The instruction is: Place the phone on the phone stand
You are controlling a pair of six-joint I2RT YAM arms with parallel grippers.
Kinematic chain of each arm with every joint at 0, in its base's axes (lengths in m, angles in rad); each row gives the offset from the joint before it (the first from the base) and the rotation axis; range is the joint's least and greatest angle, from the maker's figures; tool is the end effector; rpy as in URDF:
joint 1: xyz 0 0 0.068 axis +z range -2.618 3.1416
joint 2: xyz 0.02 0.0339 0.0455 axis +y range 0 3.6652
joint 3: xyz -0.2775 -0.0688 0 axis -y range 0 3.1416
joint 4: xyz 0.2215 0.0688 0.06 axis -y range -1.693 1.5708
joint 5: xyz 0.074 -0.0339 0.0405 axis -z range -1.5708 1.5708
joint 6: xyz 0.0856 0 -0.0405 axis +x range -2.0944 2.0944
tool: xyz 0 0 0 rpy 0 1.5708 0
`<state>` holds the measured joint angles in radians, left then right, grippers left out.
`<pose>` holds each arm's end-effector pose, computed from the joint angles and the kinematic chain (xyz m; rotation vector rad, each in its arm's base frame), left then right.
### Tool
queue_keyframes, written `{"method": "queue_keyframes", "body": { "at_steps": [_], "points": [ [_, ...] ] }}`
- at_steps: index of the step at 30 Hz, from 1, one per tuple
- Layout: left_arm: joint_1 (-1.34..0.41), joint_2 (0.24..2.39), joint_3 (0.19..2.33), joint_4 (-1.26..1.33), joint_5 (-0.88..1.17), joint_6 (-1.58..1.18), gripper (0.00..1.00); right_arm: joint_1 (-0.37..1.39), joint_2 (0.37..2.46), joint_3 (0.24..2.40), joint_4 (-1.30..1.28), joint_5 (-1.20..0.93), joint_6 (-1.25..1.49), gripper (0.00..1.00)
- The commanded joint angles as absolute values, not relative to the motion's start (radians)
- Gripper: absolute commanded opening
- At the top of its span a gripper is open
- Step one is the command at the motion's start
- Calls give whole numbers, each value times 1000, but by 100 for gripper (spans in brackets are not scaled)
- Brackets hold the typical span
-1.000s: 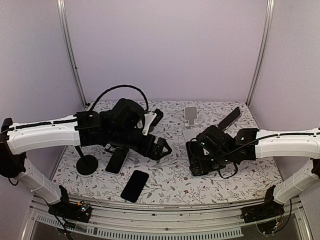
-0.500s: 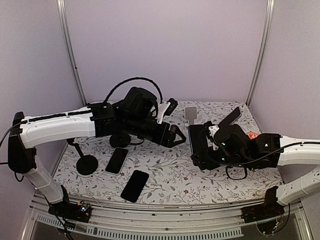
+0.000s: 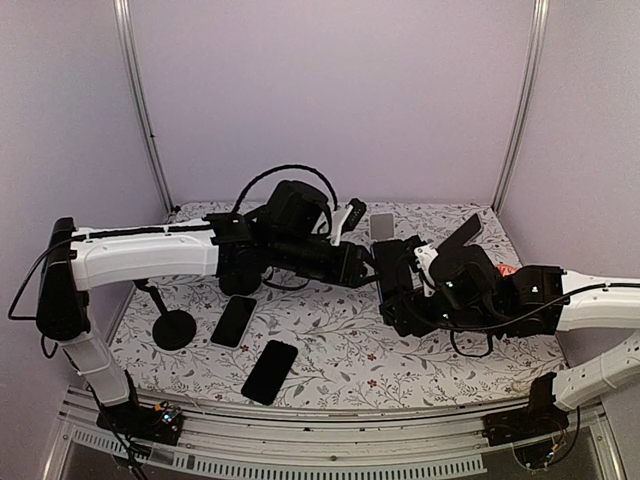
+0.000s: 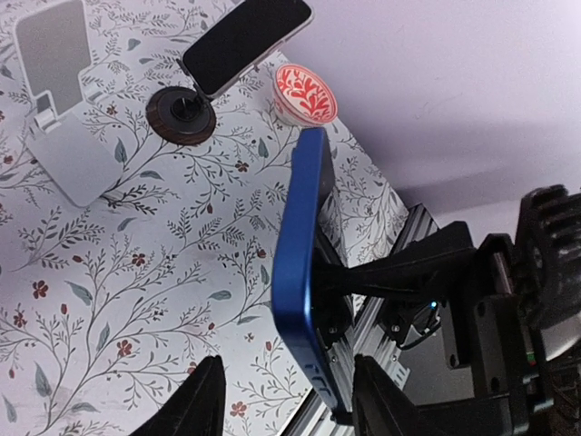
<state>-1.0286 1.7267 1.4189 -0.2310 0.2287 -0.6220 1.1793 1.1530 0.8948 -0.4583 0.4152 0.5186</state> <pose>0.2039 -0.3761 0.2970 0.6221 2.2621 -1.1582 0.1280 0.2195 0.2685 -0.5244 2.1924 0.4543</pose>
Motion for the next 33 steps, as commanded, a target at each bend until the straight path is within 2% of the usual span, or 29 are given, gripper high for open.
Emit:
{"method": "queue_keyframes", "body": {
  "at_steps": [1,3,8,10,12,14,18,23,27,29,33],
  "points": [
    [-1014,1745,1427,-153,252,-638,43,1189,1136,953,-379,453,482,45],
    [-1011,1755,1431,-136,278,-626,37,1189,1143,964,-376,448,483,45],
    [-1002,1769,1444,-99,329,-593,7,1189,1173,990,-366,443,480,46],
    [-1000,1765,1443,-93,340,-573,0,1189,1184,1001,-371,426,475,55],
    [-993,1749,1428,-90,356,-546,0,1189,1182,1004,-384,381,475,73],
    [-986,1719,1396,-84,383,-503,0,1187,1166,1002,-404,313,471,86],
    [-966,1630,1293,-87,466,-376,0,1181,1094,982,-408,150,454,94],
    [-963,1500,1155,-91,638,-195,0,1155,1016,983,-395,22,429,92],
    [-964,1407,1081,-86,732,-108,0,1126,998,974,-343,-111,365,81],
    [-965,1374,1068,-83,770,-78,0,1123,1022,985,-332,-177,324,73],
    [-965,1364,1069,-81,829,-67,0,1122,1098,1036,-327,-263,275,65]
  ]
}}
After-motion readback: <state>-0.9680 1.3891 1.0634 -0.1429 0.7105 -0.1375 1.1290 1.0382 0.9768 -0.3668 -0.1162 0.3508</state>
